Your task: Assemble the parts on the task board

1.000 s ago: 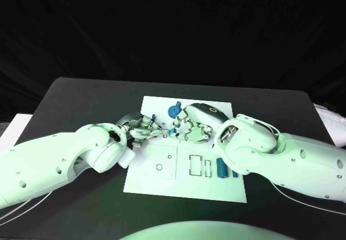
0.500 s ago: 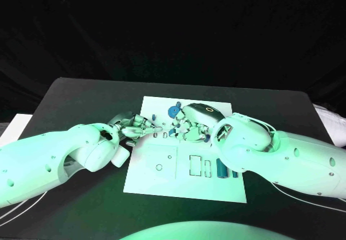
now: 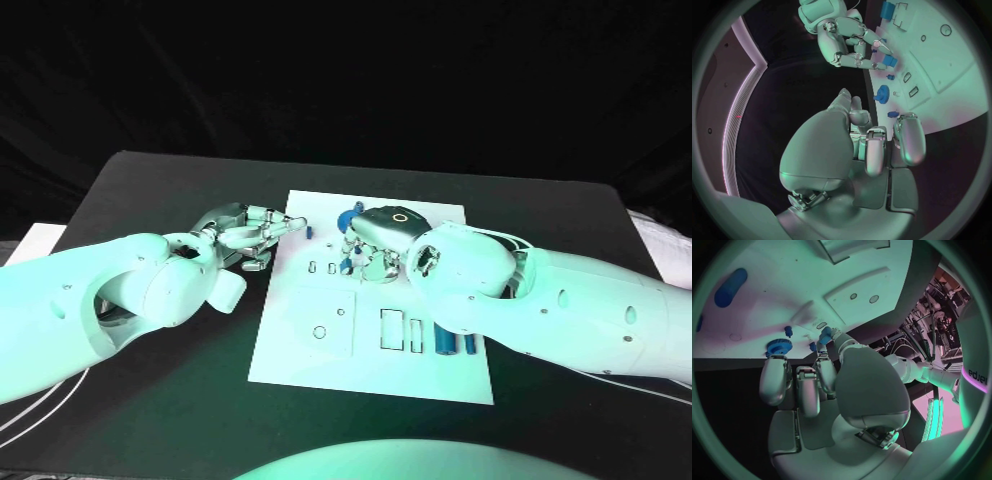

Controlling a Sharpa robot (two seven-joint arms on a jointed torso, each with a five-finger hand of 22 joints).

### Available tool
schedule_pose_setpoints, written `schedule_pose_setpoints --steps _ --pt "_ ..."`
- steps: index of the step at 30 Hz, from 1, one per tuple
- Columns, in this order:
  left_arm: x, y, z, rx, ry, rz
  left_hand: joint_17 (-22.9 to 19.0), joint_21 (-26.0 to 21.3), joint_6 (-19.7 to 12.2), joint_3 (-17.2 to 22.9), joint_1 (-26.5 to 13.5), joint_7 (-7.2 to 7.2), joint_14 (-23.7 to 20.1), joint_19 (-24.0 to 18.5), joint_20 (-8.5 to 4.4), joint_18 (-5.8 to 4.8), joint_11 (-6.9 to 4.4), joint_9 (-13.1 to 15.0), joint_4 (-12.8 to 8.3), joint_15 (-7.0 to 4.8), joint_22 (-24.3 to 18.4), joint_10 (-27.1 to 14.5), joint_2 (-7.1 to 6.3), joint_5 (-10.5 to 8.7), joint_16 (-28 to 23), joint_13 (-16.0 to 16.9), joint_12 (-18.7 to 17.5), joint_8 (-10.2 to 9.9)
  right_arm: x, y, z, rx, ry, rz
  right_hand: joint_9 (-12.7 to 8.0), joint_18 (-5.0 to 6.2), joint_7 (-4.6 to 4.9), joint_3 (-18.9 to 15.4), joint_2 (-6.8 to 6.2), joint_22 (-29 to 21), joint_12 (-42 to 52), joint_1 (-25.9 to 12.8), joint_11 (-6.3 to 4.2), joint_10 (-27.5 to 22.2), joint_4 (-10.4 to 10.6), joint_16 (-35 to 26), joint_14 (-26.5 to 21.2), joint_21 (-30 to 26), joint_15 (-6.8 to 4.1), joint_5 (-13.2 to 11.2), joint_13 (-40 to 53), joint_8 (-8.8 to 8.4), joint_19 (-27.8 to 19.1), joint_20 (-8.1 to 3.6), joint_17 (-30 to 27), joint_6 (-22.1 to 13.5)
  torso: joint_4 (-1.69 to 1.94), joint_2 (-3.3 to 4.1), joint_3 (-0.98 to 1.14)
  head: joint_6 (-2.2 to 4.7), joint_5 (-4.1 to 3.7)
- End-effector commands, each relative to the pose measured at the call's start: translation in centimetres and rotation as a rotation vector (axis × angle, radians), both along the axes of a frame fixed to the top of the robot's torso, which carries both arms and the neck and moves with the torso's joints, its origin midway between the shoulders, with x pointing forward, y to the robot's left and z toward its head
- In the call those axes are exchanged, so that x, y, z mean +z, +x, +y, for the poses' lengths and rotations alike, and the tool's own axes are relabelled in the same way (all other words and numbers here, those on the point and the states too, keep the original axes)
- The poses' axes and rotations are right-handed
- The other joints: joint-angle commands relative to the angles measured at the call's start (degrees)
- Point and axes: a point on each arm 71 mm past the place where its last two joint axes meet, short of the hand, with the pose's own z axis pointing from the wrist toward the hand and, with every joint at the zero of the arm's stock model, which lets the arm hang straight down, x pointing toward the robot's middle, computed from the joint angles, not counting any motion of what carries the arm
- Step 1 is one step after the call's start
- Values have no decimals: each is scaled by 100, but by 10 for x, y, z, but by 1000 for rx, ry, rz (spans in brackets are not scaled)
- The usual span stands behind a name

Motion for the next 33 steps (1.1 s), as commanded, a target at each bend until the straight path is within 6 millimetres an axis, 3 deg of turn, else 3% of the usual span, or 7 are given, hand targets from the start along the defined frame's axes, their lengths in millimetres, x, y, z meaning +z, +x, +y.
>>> schedule_pose_setpoints --steps 1,18,33 --pt "5 1 1 48 -113 -3 1508 -40 -65 45 52 7 614 -57 6 21 -5 2 -18 -13 -45 -71 15 9 17 -59 -68 23 -2 2 2 -3 -115 -31 7 -113 6 -24 -13 5 3 24 22 -28 2 13 522 16 -48 18 146 14 38 -18 1170 21 5 -2 -15 -4 -3" --pt "11 2 6 91 -170 -25 1508 -117 -117 90 48 31 614 -122 22 44 16 -3 -35 5 -149 -185 34 8 17 -234 -235 17 -3 8 19 18 -207 -50 7 -114 5 -27 -11 12 11 27 22 -24 2 12 522 18 -47 15 152 15 42 -18 1168 22 3 0 2 -28 24" --pt "12 1 5 83 -178 -28 1508 -119 -126 93 43 35 614 -124 25 44 20 -4 -36 8 -149 -202 35 7 17 -259 -260 16 -10 11 23 2 -260 -51 8 -114 7 -35 -9 10 19 25 24 -21 4 10 521 16 -46 19 158 15 41 -17 1164 22 0 -1 -1 -63 54"
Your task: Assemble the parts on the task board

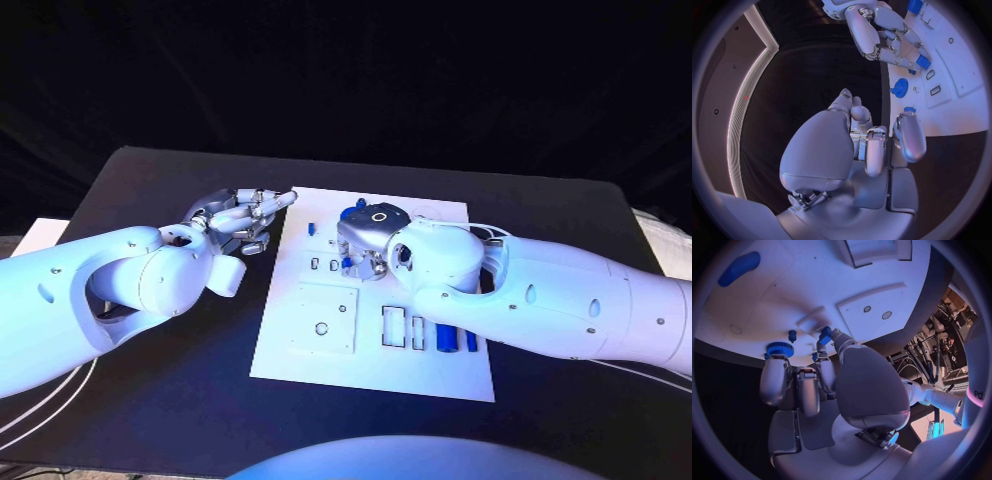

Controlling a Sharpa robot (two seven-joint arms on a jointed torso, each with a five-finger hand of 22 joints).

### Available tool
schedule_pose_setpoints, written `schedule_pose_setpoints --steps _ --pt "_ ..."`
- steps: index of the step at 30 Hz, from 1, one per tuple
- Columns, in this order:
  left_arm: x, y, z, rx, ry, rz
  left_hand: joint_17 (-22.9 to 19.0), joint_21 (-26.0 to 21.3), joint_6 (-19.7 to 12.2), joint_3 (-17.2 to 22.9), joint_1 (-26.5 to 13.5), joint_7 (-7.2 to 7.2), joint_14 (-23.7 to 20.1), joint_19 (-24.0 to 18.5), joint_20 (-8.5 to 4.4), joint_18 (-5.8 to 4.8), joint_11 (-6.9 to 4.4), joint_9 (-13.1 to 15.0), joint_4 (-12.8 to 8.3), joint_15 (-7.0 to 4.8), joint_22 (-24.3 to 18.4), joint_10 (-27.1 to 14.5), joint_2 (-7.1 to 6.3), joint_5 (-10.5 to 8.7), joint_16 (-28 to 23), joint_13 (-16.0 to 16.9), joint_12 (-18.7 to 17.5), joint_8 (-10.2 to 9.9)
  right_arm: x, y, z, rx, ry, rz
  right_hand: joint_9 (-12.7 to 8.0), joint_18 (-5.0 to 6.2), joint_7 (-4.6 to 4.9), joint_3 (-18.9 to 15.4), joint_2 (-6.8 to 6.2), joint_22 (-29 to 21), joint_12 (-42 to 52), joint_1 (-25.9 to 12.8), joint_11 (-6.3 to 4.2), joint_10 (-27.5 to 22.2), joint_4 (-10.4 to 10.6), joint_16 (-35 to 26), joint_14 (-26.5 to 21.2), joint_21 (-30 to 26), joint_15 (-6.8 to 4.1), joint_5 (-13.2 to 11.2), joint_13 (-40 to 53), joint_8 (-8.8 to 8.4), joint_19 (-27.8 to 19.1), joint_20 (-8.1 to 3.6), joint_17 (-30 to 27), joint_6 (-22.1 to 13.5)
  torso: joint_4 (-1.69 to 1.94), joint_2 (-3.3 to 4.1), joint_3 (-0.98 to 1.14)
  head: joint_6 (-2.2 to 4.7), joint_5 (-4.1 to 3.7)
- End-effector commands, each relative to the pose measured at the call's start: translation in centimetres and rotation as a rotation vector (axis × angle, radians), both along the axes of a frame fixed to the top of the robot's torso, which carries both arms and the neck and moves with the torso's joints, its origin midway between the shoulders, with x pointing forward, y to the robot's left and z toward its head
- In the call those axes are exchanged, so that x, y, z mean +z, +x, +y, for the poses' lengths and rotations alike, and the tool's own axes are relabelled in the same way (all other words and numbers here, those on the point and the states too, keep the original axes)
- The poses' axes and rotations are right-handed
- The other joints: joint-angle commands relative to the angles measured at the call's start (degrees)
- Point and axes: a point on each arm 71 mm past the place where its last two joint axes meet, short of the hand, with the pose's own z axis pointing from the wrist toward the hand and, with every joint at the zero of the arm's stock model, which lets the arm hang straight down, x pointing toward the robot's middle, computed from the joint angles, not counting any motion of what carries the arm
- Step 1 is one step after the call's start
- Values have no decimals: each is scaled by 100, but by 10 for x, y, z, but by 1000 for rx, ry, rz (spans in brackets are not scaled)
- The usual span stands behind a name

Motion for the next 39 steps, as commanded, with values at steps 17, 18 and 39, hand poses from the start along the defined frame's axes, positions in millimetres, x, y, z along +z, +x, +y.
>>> schedule_pose_setpoints --steps 17,18,39 --pt "3 -1 -3 -15 -21 -15 1509 -38 -52 31 17 -3 614 -54 1 45 -5 -3 0 11 -3 -65 17 8 17 -25 -38 15 -6 1 2 -14 -70 8 11 -113 -1 -50 -10 -3 32 17 25 -15 11 7 520 9 -45 45 164 40 16 5 1163 37 -10 0 -7 -33 25" --pt "3 -1 -3 -17 -21 -16 1509 -38 -52 31 17 -3 614 -54 1 45 -5 -3 0 11 -3 -65 17 8 17 -25 -38 15 -7 2 2 -14 -72 10 11 -112 0 -54 -11 -12 33 13 25 -14 13 5 519 4 -45 41 165 39 10 5 1159 37 -6 -1 -5 -30 24" --pt "3 -1 -3 -26 -19 -22 1509 -46 -83 57 25 9 614 -59 10 46 5 -8 -17 20 -7 -133 27 7 17 -140 -146 10 -7 3 4 2 -27 -13 -27 -53 74 -190 -112 -324 -327 -59 85 -182 79 -140 460 -189 0 -3 -63 -53 -177 37 925 -128 -12 -7 -1 -57 27"
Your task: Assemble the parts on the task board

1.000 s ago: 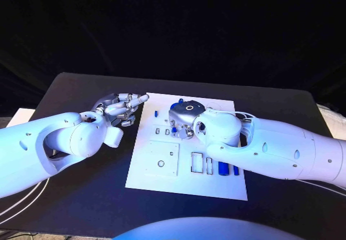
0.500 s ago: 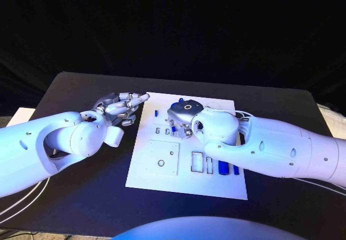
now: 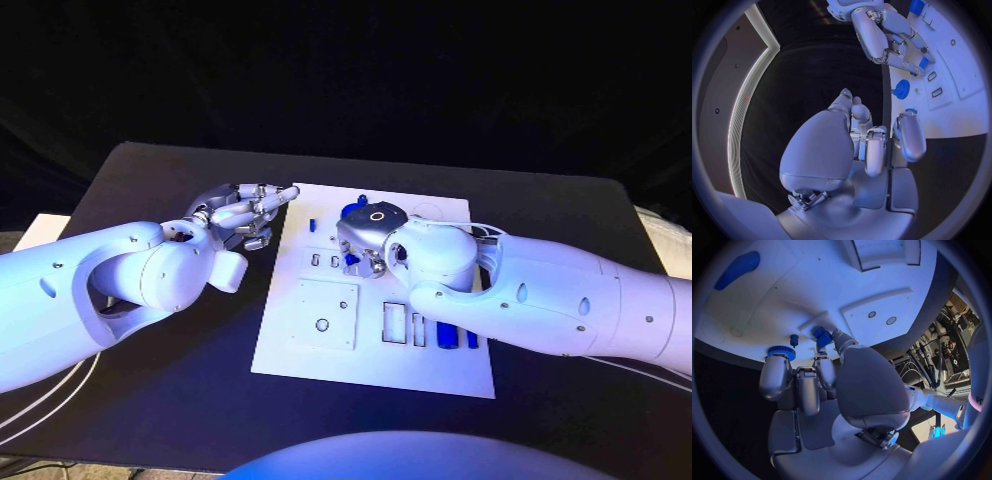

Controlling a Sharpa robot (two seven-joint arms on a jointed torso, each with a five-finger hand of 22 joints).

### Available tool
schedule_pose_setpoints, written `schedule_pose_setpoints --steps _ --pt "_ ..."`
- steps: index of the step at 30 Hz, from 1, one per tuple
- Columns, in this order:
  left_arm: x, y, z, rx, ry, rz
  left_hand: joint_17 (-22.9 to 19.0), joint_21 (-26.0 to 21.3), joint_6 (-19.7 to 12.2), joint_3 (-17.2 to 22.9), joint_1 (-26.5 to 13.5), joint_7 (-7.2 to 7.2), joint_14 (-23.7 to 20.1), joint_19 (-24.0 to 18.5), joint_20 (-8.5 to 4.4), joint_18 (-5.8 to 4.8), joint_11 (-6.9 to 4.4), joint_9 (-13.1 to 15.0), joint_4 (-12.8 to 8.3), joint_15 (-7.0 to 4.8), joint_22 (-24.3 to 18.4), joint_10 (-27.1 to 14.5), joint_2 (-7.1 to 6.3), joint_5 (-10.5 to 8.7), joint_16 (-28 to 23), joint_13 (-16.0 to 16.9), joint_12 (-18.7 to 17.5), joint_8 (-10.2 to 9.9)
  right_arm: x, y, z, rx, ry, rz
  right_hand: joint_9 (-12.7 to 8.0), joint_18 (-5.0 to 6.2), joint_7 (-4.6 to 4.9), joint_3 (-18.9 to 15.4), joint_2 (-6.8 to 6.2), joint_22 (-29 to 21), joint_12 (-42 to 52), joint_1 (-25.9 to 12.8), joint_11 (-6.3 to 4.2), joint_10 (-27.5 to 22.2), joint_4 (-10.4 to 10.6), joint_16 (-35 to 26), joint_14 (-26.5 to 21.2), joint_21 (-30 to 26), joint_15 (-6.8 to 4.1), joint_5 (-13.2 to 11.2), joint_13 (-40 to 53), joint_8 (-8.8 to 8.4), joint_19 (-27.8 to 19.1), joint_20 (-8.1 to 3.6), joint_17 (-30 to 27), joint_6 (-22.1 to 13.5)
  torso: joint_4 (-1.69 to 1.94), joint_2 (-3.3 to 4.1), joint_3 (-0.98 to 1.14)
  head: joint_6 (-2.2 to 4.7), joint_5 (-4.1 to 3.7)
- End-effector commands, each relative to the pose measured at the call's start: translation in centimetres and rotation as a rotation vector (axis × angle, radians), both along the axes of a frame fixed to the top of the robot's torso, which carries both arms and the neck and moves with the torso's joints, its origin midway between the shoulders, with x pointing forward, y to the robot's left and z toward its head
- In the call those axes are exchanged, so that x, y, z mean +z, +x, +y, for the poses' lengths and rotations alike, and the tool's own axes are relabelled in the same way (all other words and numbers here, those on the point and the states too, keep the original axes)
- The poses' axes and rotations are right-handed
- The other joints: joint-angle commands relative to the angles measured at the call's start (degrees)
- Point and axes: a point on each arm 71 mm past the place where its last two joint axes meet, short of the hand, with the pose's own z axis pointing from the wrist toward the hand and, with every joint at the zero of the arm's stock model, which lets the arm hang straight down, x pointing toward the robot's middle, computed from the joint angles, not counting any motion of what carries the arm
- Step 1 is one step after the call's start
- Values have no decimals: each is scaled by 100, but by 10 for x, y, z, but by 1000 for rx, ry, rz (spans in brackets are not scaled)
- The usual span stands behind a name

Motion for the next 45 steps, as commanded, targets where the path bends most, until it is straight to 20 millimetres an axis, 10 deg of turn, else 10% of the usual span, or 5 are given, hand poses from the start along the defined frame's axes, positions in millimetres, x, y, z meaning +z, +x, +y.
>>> schedule_pose_setpoints --steps 1,20,45 --pt "2 0 -2 -21 -11 -17 1505 -25 -40 41 26 9 614 -38 -11 46 4 -6 0 19 -8 -51 27 7 17 -18 -32 10 1 0 0 10 5 -12 -7 -52 5 -41 -52 -11 -22 2 4 -37 -8 -29 461 -29 -1 -40 6 -31 -33 -2 927 -37 5 -2 2 -1 -9" --pt "2 1 -2 -21 -10 -16 1505 -23 -48 41 20 14 614 -36 -9 45 9 -7 -3 22 -3 -54 20 6 17 -19 -36 9 10 -5 -3 36 145 -88 9 -65 -27 35 36 58 48 141 -19 -1 -33 11 481 -4 -10 -35 50 6 22 4 1005 35 10 -4 -2 -5 -21" --pt "0 3 1 -14 -5 -15 1505 -21 -51 41 14 17 614 -34 -7 43 11 -7 -3 25 2 -57 18 6 17 -24 -41 10 -15 -10 -57 45 559 -74 12 -74 -43 90 56 106 40 194 -35 6 -23 43 496 20 -25 -41 44 17 63 -8 1061 61 6 0 -2 56 18"
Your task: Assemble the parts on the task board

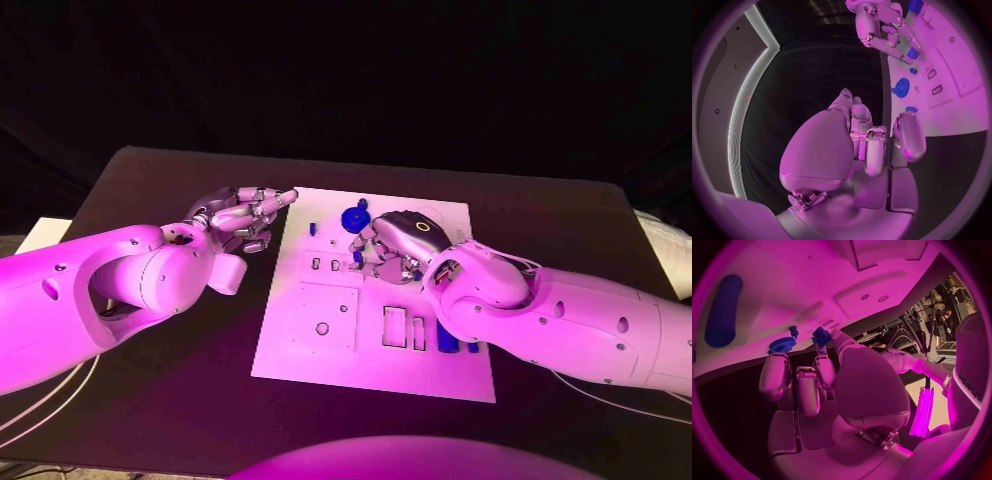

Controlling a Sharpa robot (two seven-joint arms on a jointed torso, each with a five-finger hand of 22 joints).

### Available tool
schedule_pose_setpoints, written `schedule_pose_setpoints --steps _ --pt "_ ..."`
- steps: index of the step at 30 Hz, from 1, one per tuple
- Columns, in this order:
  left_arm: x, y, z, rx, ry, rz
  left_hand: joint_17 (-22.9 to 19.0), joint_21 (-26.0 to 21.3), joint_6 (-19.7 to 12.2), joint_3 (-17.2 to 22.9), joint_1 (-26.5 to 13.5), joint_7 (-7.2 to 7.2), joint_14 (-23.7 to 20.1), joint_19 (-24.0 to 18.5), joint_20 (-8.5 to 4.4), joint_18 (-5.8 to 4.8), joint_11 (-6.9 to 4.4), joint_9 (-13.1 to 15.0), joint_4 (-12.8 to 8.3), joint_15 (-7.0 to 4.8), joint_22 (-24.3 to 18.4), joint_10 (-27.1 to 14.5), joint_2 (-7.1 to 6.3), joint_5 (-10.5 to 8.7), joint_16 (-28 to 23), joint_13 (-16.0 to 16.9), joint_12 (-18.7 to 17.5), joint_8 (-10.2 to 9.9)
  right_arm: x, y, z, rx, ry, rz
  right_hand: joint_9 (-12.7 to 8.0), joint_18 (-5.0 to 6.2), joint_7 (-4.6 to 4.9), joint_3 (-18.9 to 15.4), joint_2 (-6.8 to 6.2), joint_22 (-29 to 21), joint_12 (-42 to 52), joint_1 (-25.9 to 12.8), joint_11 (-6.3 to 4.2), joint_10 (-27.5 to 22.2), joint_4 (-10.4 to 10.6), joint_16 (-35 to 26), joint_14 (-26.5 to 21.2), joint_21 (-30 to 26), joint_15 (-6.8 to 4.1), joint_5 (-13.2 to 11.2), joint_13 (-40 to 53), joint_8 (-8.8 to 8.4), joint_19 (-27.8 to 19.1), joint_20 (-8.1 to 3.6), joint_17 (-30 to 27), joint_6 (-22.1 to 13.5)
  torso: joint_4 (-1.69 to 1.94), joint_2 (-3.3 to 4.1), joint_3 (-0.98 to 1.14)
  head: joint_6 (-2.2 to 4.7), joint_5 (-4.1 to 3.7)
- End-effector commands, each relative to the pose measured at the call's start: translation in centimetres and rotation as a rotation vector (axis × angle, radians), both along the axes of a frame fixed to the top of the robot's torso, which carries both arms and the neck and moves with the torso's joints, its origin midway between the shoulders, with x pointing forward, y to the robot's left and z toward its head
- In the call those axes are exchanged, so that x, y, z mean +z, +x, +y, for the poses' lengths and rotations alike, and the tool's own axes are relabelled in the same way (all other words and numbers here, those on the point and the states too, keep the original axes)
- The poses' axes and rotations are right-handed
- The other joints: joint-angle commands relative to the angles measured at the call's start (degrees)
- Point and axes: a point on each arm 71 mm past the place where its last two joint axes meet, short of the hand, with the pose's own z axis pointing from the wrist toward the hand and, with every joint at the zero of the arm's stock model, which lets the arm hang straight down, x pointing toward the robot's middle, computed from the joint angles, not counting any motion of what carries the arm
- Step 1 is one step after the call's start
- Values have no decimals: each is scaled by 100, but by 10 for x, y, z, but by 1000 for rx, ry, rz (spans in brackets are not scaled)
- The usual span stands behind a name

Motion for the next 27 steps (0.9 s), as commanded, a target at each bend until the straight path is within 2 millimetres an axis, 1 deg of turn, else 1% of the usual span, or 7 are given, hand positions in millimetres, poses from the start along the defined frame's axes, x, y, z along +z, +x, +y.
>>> schedule_pose_setpoints --steps 1,3,9,12,15,19,27 --pt "2 0 -2 -18 -8 -14 1508 -21 -31 41 14 -3 614 -34 -7 43 -9 -6 -3 25 1 -37 18 6 17 -5 -26 10 4 -1 -1 24 113 -29 9 -74 2 38 13 4 -18 63 -37 6 -16 23 497 20 -26 20 -5 18 43 10 1063 33 6 7 -8 -6 12" --pt "1 0 -1 -17 -7 -14 1508 -21 -31 41 14 -3 614 -34 -7 43 -9 -6 -3 25 1 -37 18 6 17 -5 -26 10 4 -1 -1 21 127 -21 9 -74 1 42 14 5 -16 69 -38 7 -18 25 498 20 -26 25 -4 18 44 10 1067 34 2 8 -6 -5 16" --pt "1 0 -2 -18 -7 -14 1508 -21 -33 39 4 0 614 -33 -4 43 -6 -6 -3 28 3 -37 13 5 17 -6 -28 12 -2 2 0 7 158 13 9 -74 0 50 15 5 -15 83 -39 8 -23 30 500 20 -28 26 -3 18 45 9 1076 35 -6 8 -12 3 19" --pt "1 1 -2 -20 -8 -14 1508 -21 -33 39 4 0 614 -33 -4 43 -6 -6 -3 28 3 -37 13 5 17 -6 -28 12 -5 1 3 6 178 14 9 -74 -1 55 17 3 -12 91 -40 9 -27 30 500 18 -28 27 -1 19 44 8 1076 36 9 10 -6 1 18" --pt "1 1 -2 -21 -6 -15 1508 -20 -33 38 1 1 614 -33 -3 43 -5 -6 -3 28 4 -36 11 5 17 -6 -28 12 -6 2 5 6 192 15 9 -74 -1 58 18 1 -12 98 -40 10 -30 31 501 17 -29 28 -1 19 44 7 1078 36 14 5 -10 -6 17" --pt "1 1 -3 -22 -5 -15 1508 -20 -34 33 -13 4 614 -32 -1 43 -2 -6 1 31 6 -36 7 5 17 -9 -31 15 -8 4 8 8 200 26 9 -71 -1 60 15 -12 -22 104 -40 6 -34 26 498 10 -29 29 -7 18 37 7 1068 36 -3 -2 -18 -3 23" --pt "0 2 -4 -25 -5 -14 1508 -20 -34 33 -13 4 614 -32 -1 43 -2 -6 1 31 6 -36 7 5 17 -9 -31 15 -11 5 15 14 209 38 8 -69 -1 61 12 -21 -15 108 -40 8 -37 26 499 5 -29 30 -2 18 31 6 1069 35 -3 1 -10 -4 26"
